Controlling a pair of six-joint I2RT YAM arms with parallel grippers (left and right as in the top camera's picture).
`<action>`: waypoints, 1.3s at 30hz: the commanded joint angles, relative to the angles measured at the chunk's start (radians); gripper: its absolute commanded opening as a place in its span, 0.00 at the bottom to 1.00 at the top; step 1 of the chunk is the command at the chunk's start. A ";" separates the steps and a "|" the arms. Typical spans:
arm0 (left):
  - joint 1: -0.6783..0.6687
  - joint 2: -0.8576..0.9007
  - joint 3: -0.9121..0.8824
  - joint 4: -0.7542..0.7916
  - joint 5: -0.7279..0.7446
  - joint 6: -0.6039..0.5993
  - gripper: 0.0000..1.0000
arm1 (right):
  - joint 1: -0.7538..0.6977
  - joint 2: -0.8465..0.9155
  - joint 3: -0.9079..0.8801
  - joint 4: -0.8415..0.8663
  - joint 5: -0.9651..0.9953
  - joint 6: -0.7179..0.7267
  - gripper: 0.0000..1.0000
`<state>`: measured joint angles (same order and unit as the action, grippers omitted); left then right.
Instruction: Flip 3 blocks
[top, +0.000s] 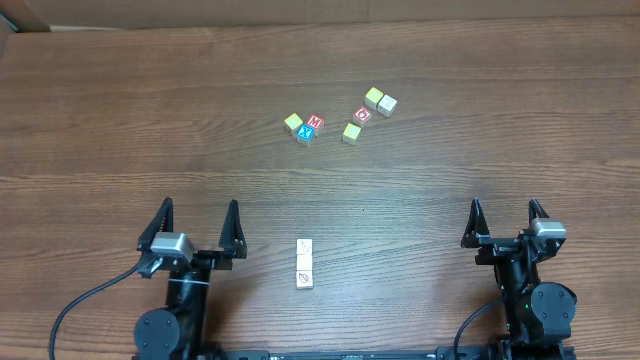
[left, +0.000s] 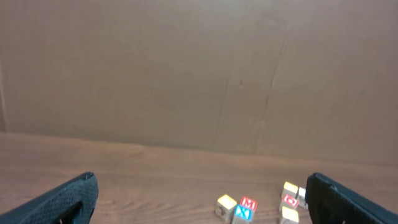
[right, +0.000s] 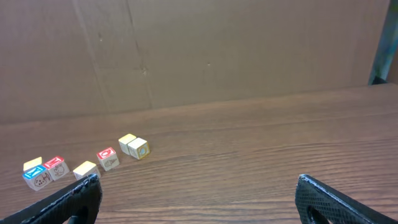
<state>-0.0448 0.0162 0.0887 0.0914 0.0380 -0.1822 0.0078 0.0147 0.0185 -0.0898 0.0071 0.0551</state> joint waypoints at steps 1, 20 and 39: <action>0.007 -0.013 -0.066 0.080 -0.003 -0.005 1.00 | -0.003 -0.012 -0.011 0.006 0.002 -0.004 1.00; 0.027 -0.013 -0.084 -0.169 -0.045 0.048 1.00 | -0.003 -0.012 -0.011 0.006 0.002 -0.003 1.00; 0.027 -0.012 -0.084 -0.169 -0.041 0.047 0.99 | -0.003 -0.012 -0.011 0.006 0.002 -0.004 1.00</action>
<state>-0.0242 0.0147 0.0082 -0.0772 0.0036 -0.1543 0.0078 0.0147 0.0185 -0.0906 0.0071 0.0551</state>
